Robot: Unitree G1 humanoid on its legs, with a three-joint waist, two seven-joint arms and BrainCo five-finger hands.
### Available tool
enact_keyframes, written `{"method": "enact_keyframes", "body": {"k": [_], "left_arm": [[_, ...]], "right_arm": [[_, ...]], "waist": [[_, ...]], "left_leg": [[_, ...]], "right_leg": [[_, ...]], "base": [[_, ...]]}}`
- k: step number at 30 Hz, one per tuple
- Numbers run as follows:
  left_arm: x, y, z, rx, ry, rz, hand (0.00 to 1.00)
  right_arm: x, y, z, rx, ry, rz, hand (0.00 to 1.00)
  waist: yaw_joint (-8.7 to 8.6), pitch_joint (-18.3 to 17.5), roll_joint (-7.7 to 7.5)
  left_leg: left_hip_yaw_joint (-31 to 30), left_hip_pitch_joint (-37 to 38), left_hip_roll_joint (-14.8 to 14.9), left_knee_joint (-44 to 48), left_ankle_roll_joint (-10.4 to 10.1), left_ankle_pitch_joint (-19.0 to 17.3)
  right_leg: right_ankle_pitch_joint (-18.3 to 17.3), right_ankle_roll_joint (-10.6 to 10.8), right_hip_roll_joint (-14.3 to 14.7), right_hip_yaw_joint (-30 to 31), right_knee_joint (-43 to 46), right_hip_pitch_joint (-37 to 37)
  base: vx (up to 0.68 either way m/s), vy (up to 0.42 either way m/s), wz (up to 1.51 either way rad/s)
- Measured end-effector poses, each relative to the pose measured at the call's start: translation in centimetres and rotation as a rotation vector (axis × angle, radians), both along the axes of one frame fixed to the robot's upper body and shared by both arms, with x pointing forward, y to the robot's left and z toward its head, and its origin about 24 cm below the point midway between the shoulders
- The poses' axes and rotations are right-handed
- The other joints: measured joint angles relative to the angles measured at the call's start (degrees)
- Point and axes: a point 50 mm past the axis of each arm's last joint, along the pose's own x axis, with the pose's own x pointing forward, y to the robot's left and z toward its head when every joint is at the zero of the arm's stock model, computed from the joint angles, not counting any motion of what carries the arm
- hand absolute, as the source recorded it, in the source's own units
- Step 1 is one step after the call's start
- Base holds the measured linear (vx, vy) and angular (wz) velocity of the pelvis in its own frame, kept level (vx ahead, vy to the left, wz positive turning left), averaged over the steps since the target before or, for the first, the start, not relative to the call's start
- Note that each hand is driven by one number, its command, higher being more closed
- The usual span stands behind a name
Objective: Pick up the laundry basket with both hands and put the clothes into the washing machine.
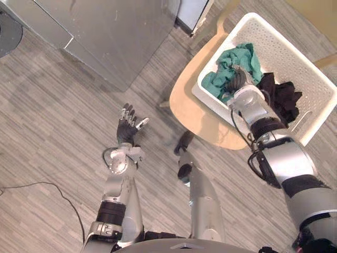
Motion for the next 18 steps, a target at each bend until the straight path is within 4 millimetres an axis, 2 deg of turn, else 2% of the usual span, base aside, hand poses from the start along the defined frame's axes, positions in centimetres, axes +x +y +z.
{"method": "enact_keyframes", "body": {"k": [2,4,8,11,14,16,18], "left_arm": [[0.0,0.1,0.0,-0.012,0.003,0.013,0.0],[0.0,0.5,0.1,-0.023,-0.007,0.039,0.0],[-0.1,0.8,0.2,-0.04,-0.021,0.06,0.0],[-0.2,0.8,0.0,-0.04,-0.016,0.058,0.0],[-0.3,0.4,-0.1,-0.03,-0.018,0.04,0.0],[-0.3,0.0,-0.5,-0.01,-0.004,0.008,0.0],[-0.4,-0.4,-1.2,0.004,0.022,-0.013,0.0]], "right_arm": [[-0.6,0.7,0.4,0.112,-0.101,0.0,1.0],[-2.1,1.3,2.1,0.217,-0.289,-0.003,1.0],[-5.0,0.2,4.8,0.308,-0.55,-0.097,1.0],[-6.9,-1.3,4.4,0.341,-0.634,-0.204,1.0],[-7.9,-2.1,4.0,0.352,-0.658,-0.251,1.0],[-8.1,-2.1,4.2,0.366,-0.679,-0.252,1.0],[-8.2,-2.0,3.7,0.346,-0.663,-0.257,1.0]], "waist": [[-0.11,0.0,0.0],[-0.36,0.0,0.01],[-0.71,0.0,0.04],[-1.69,0.0,0.06],[-2.29,0.0,0.06],[-2.48,0.0,0.05],[-2.67,0.0,0.05]], "left_leg": [[0.8,1.6,0.1,0.1,0.2,-0.1],[1.6,3.8,0.1,-0.4,0.2,-0.4],[3.5,6.7,-0.5,-2.0,0.8,-0.3],[4.3,9.8,-1.6,-3.4,0.9,0.1],[4.9,11.6,-1.8,-3.5,0.9,0.0],[5.8,12.5,-2.1,-3.9,0.9,0.0],[6.0,13.9,-2.5,-4.5,0.9,0.0]], "right_leg": [[0.1,0.2,0.1,0.7,-0.1,1.0],[-0.2,-0.2,-0.1,1.4,0.3,2.3],[-0.9,0.5,-1.1,1.1,-0.5,4.1],[-1.0,1.4,-2.5,0.8,0.2,6.0],[-1.0,1.4,-2.8,1.3,0.7,7.1],[-0.9,1.5,-2.9,2.2,0.7,7.2],[-0.8,1.6,-3.1,2.5,0.6,8.1]], "base": [[-0.02,0.025,-0.16],[-0.03,0.01,-0.12],[-0.03,0.019,-0.1],[0.0,0.008,0.01],[-0.01,-0.002,-0.03],[-0.02,-0.004,-0.14],[-0.02,-0.007,-0.07]]}}
